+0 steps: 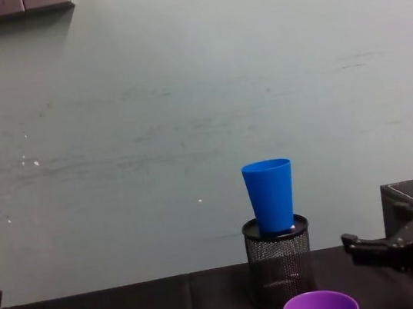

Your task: Pick up one cup with a gripper and tap it against the other cup.

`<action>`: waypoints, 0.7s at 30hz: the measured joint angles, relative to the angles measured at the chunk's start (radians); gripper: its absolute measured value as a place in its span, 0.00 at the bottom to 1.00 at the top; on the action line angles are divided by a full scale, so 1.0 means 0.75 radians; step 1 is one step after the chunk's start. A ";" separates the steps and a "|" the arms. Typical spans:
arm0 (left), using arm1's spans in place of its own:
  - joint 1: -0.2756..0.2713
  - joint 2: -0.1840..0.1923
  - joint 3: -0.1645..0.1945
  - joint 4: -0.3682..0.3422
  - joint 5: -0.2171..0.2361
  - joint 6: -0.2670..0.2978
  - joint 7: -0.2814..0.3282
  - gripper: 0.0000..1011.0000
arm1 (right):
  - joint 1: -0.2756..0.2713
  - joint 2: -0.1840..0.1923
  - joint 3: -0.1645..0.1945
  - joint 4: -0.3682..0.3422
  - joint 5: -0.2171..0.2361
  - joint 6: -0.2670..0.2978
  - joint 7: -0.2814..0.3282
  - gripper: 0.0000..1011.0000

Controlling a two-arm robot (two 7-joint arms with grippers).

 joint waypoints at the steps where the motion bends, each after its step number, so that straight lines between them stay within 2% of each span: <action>1: 0.000 0.000 0.000 0.000 0.000 0.000 0.000 0.99 | -0.002 -0.009 0.006 0.004 -0.019 0.022 -0.033 0.99; 8: 0.000 0.000 0.000 0.000 0.000 0.000 0.000 0.99 | -0.004 -0.043 0.028 0.041 -0.062 0.082 -0.099 0.99; 21: 0.000 0.000 0.000 0.000 0.000 0.000 0.000 0.99 | 0.002 -0.049 0.031 0.056 -0.068 0.084 -0.089 0.99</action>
